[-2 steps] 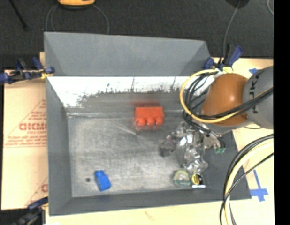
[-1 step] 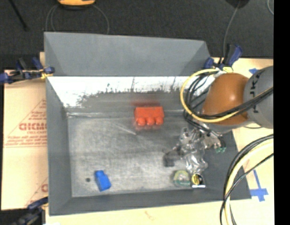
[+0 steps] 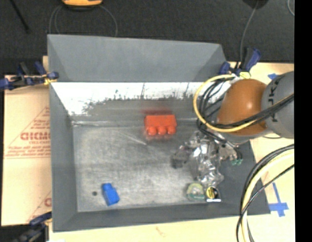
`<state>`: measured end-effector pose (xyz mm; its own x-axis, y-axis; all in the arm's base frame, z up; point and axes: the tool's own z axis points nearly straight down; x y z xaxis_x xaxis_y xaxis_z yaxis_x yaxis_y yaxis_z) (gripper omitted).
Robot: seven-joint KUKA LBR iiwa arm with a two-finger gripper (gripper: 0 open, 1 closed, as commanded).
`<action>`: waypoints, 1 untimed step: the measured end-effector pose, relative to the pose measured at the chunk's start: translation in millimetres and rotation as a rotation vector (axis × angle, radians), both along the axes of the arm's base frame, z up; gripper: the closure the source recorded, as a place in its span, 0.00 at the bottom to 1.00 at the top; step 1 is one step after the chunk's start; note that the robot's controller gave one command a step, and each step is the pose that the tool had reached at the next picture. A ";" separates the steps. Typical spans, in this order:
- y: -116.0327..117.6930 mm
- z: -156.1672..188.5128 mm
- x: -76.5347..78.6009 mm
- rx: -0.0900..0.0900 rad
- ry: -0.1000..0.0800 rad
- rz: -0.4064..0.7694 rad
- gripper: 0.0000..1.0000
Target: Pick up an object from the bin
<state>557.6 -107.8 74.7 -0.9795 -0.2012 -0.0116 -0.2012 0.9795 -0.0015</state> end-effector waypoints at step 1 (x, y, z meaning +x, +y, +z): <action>-1.0 1.7 1.0 -0.002 -0.003 0.000 1.00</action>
Offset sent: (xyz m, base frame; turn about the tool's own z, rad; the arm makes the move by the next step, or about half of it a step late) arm 0.0000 0.0000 0.0000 0.0000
